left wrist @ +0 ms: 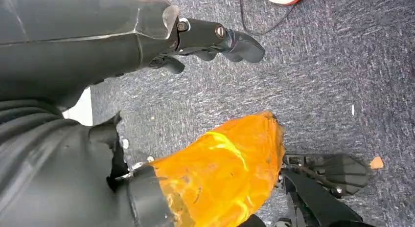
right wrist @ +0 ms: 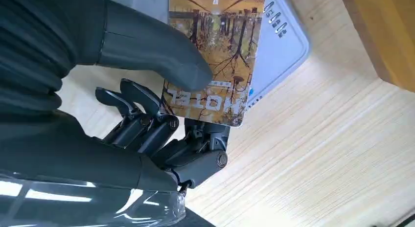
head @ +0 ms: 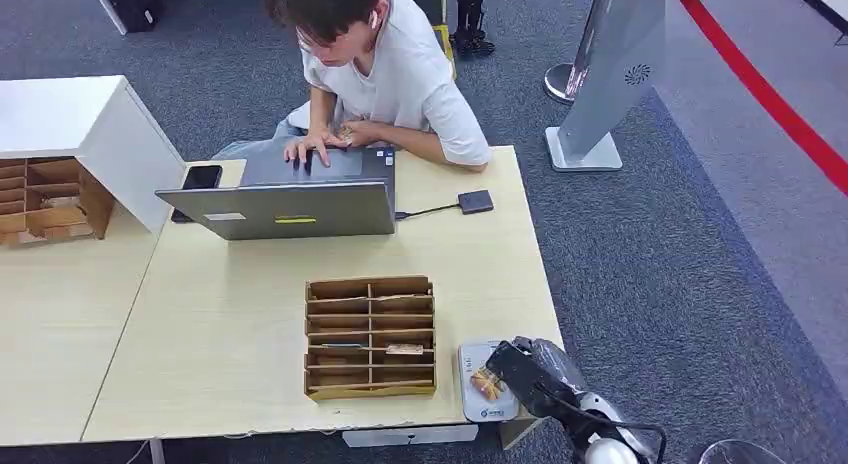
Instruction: Pass the card to the sensor for recognition and then transmit it.
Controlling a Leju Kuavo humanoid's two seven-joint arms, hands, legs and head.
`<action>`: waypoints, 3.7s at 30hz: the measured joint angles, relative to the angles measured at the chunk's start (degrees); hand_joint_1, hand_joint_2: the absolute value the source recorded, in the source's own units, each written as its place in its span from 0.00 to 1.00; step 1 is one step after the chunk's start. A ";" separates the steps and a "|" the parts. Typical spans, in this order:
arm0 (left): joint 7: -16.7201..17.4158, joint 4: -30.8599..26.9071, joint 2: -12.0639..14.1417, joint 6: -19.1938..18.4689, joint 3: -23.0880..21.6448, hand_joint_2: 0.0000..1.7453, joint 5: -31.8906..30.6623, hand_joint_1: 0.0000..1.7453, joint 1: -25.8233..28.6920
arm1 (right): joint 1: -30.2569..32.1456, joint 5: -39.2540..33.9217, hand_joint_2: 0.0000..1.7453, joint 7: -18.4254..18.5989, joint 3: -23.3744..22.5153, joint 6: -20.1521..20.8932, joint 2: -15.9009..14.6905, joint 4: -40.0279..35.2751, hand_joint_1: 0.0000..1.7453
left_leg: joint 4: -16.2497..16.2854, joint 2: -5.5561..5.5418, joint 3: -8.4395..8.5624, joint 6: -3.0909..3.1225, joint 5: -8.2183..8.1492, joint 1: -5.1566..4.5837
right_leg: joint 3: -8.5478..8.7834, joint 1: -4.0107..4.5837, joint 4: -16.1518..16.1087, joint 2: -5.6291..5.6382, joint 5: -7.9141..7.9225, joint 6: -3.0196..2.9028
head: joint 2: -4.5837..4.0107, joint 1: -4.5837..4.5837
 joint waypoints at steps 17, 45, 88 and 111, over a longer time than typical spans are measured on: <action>1.42 0.00 -0.31 -0.22 -0.04 0.00 -0.04 0.00 -0.32 | -0.78 5.16 1.00 1.71 0.00 -0.66 1.27 1.05 1.00 | 0.00 0.00 0.04 0.00 0.01 0.00 | 0.04 0.00 0.00 0.00 0.00 0.00 | 0.00 0.00; 2.01 0.00 -1.38 -1.92 -0.46 0.00 0.94 0.00 -0.36 | -2.12 28.21 1.00 7.78 -0.70 -2.40 5.62 -0.37 1.00 | 0.00 0.01 0.06 -0.02 0.02 0.00 | 0.05 0.00 0.00 0.01 0.02 0.01 | 0.00 -0.02; 2.03 -3.60 -2.47 -5.60 -0.50 0.00 2.69 0.00 0.87 | 0.63 46.46 1.00 -0.11 -3.37 -17.40 10.25 -19.82 1.00 | -0.01 0.00 0.03 -0.03 0.02 0.01 | 0.04 0.00 0.02 0.00 0.02 0.01 | 0.00 -0.02; 2.45 -4.68 -1.46 -6.86 -1.18 0.00 0.68 0.00 1.50 | -4.32 46.83 1.00 -1.24 2.95 -17.16 13.44 -22.56 1.00 | -0.01 0.00 0.04 -0.04 0.03 0.02 | 0.03 0.02 0.05 0.00 0.01 0.00 | 0.00 0.00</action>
